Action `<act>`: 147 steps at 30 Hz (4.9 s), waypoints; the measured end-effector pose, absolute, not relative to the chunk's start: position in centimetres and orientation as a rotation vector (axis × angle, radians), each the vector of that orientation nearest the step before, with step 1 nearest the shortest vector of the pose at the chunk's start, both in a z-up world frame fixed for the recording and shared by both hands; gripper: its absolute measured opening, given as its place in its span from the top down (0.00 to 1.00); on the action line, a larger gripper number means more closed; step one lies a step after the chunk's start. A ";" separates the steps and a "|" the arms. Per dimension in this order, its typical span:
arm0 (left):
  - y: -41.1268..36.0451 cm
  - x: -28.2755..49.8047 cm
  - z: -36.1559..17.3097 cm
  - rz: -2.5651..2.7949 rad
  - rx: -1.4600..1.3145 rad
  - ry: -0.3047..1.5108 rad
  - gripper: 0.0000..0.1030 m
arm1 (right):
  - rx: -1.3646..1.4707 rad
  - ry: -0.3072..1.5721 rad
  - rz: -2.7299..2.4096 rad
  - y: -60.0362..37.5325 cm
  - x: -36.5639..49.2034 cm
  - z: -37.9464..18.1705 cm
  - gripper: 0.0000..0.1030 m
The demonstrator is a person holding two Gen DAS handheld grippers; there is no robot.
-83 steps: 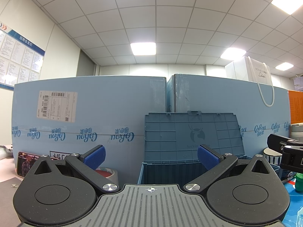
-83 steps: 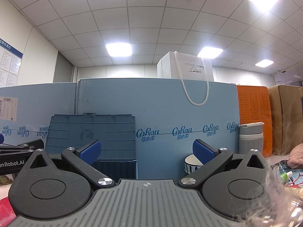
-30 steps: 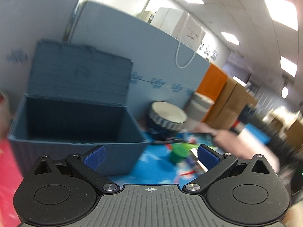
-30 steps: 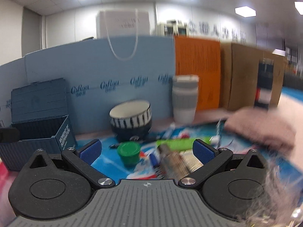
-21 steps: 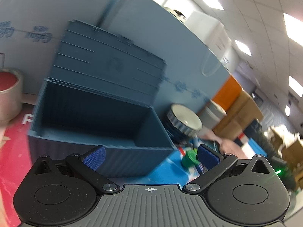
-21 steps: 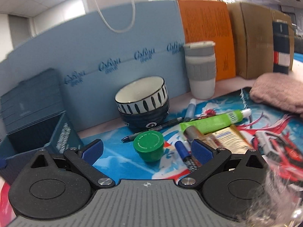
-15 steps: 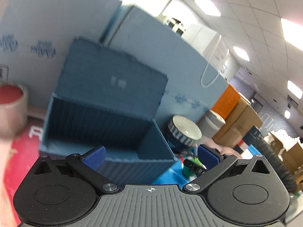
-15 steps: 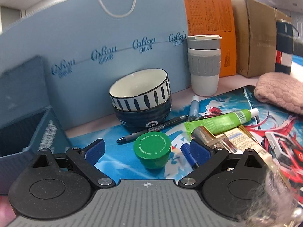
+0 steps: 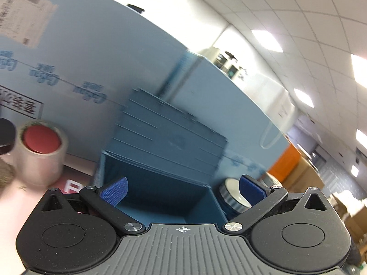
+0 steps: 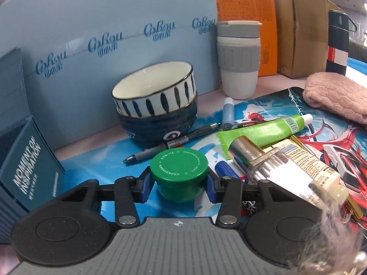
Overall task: Organize rigid objects
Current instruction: 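Carry the green-capped jar into the blue box and open the right tool, then move the right tool back to the mat and grasp the blue marker, then carry the blue marker into the blue box and open the right tool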
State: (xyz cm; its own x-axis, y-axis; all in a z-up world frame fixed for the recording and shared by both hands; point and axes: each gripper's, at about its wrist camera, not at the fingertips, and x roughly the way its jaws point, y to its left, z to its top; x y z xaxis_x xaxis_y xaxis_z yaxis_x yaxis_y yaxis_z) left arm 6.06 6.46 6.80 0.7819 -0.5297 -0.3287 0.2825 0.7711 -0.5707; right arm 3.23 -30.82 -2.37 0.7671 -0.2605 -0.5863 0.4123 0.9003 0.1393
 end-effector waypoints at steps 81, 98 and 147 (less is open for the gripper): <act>5.8 4.5 8.2 -0.536 -0.446 0.443 0.00 | 0.078 0.372 -0.259 -23.2 -2.7 7.8 0.11; -3.7 2.1 5.6 -0.772 -0.121 0.577 0.00 | 0.123 0.398 -0.431 -32.6 -8.4 0.2 0.10; -8.9 5.0 5.6 -0.908 -0.285 0.626 0.00 | 0.123 0.675 -0.271 -32.8 1.9 -3.1 0.86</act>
